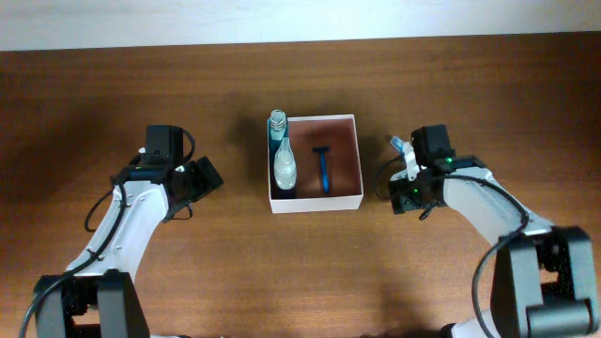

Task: Pack container
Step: 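Move the right gripper back over the green Dettol soap bar, then lower the right gripper and close it on the Dettol soap bar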

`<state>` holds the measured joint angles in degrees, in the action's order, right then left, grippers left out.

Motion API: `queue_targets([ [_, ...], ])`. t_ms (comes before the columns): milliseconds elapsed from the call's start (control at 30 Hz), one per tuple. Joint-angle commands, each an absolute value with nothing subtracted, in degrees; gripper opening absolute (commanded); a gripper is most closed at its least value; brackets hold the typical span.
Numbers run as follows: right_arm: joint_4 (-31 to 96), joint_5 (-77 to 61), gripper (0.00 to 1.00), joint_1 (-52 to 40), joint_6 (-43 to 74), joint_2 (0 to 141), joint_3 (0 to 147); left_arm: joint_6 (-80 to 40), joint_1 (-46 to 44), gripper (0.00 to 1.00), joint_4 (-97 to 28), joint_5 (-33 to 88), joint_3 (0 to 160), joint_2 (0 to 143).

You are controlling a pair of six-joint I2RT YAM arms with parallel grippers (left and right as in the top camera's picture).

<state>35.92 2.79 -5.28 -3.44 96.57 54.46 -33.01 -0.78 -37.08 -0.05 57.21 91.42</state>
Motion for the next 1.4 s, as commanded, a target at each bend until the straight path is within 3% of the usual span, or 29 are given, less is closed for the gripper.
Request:
queue_targets([
  [0, 35.2, -1.0, 0.84, -4.8, -7.1, 99.5, 54.0, -32.7, -0.7, 1.00, -37.1, -0.4, 57.0, 91.6],
  [367, 34.8, -3.0, 0.78, -4.8, -7.1, 100.3, 54.1, -32.7, -0.7, 1.00, -37.1, -0.4, 57.0, 91.6],
  [567, 28.9, -3.0, 0.86, -4.8, -7.0, 100.3, 54.0, -32.7, -0.7, 1.00, -37.1, -0.4, 57.0, 91.6],
  [1367, 27.0, 0.4, 0.90, -3.7, -4.1, 100.8, 53.6, -32.7, -0.7, 1.00, -37.1, -0.4, 57.0, 91.6],
])
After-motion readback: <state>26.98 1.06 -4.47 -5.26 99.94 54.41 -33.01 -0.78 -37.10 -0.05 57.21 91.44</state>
